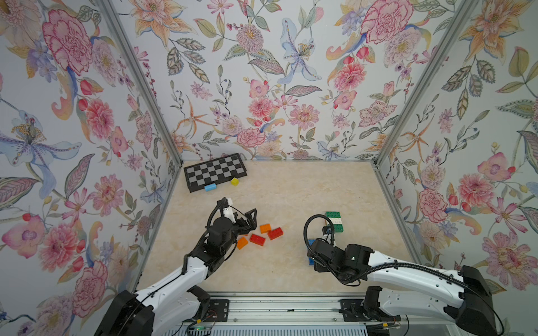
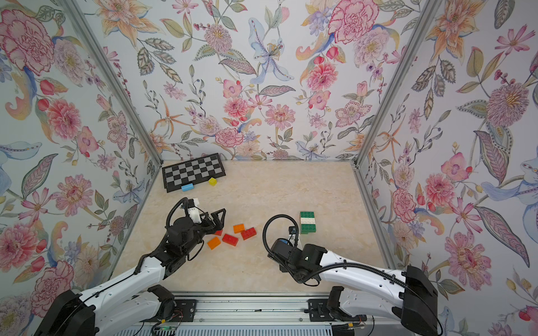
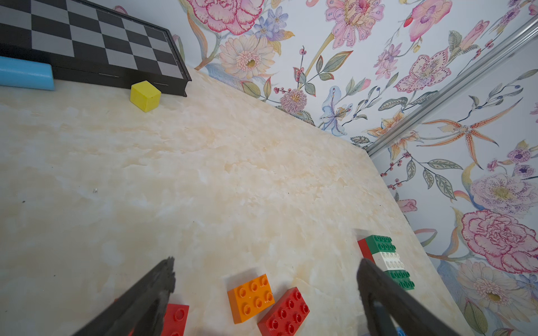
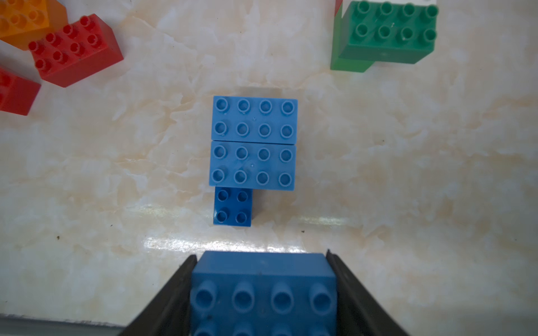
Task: Assemble a rectangle with lego
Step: Assemble the lego brick with the lego brick.
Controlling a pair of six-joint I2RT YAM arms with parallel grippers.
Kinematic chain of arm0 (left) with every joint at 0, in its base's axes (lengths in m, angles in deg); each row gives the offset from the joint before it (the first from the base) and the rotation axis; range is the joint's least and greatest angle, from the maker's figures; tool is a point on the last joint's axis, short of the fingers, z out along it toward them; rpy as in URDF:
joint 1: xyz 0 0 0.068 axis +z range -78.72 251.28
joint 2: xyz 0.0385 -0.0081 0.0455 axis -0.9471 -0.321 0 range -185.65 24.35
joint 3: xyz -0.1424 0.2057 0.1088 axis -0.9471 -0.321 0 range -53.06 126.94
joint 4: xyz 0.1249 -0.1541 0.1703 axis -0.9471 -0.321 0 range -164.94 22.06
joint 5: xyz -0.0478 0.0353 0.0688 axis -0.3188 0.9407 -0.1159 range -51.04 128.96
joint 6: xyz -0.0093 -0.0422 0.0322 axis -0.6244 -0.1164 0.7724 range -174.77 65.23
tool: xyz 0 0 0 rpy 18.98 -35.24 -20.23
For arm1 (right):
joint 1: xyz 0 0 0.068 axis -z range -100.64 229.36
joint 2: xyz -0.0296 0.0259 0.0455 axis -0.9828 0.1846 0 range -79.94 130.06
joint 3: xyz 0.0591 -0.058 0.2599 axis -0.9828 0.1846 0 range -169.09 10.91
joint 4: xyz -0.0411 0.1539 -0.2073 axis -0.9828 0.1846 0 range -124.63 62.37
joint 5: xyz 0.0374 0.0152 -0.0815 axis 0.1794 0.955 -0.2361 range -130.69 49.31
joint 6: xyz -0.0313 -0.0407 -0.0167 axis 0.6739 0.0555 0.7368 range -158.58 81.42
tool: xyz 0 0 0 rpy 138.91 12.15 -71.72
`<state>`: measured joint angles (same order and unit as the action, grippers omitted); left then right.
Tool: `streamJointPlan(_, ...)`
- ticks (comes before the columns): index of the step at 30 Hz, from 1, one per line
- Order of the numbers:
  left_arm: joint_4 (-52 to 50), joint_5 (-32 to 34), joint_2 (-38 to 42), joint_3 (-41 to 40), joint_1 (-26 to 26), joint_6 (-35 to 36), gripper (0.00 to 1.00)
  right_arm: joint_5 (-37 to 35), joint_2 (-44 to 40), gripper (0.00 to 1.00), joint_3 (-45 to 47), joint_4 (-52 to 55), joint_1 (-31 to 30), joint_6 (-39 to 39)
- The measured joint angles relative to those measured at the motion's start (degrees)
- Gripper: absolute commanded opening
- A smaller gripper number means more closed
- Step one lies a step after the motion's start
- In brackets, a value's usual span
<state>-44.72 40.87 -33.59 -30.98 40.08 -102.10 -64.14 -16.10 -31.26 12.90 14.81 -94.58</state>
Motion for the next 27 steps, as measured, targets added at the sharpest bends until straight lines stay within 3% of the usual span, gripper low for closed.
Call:
streamJointPlan(15, 0.7, 0.3, -0.5, -1.5, 0.0, -0.7, 0.99, 5.7, 1.8, 0.31, 5.2, -7.5, 6.1, 5.8)
streamJointPlan(27, 1.6, 0.4, -2.3, -1.6, 0.0, -0.7, 0.99, 6.5, 5.2, 0.29, 5.1, -11.3, 6.1, 6.6)
